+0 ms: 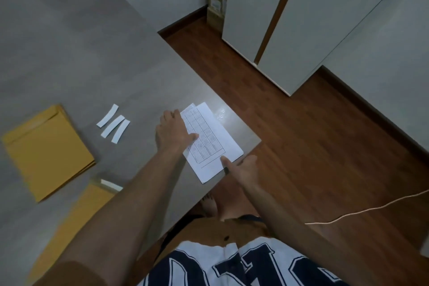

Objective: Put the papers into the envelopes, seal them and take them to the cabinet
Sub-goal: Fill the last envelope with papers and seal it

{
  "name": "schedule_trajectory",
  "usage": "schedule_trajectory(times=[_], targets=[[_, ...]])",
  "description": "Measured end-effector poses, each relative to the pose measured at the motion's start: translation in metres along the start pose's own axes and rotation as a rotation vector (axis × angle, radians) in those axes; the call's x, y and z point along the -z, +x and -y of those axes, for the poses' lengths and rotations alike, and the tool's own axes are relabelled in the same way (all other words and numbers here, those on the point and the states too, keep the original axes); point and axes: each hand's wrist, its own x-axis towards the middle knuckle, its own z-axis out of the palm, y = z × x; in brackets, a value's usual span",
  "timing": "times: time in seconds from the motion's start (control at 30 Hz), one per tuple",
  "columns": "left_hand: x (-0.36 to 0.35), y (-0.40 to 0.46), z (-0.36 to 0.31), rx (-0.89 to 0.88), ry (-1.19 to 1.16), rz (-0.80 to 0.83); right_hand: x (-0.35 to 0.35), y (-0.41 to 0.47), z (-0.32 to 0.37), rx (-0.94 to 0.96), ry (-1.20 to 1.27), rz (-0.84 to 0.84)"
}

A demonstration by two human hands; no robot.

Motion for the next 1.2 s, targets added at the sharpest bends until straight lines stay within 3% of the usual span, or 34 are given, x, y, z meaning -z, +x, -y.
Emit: schedule_trajectory(times=[0.13, 0.27, 0.37, 0.47, 0.63, 0.73, 0.9, 0.97, 1.2], targets=[[0.003, 0.005, -0.006, 0.085, -0.044, 0.049, 0.002, 0.011, -0.004, -0.028, 0.054, 0.055], [0.011, 0.011, -0.007, 0.100, -0.289, 0.206, 0.004, 0.016, -0.008, -0.028, 0.133, 0.086], [0.018, 0.018, -0.007, 0.159, -0.623, 0.395, 0.004, 0.022, -0.011, -0.037, 0.183, 0.128], [0.026, 0.018, -0.003, 0.205, -0.739, 0.504, 0.008, 0.023, -0.010, -0.132, 0.243, 0.166], [0.038, 0.000, 0.011, 0.139, -1.036, 0.524, 0.022, 0.014, 0.015, 0.051, 0.119, -0.123], [0.044, -0.012, 0.023, 0.067, -1.275, 0.535, 0.029, 0.011, 0.044, 0.202, 0.210, -0.116], [0.048, -0.024, 0.039, 0.045, -1.449, 0.472, 0.030, 0.019, 0.083, 0.203, 0.578, 0.376], [0.053, -0.028, 0.046, 0.074, -1.460, 0.414, 0.026, 0.022, 0.091, 0.257, 0.595, 0.472], [0.070, -0.046, 0.065, 0.127, -1.146, 0.018, 0.020, 0.032, 0.114, 0.392, 0.382, 0.317]])
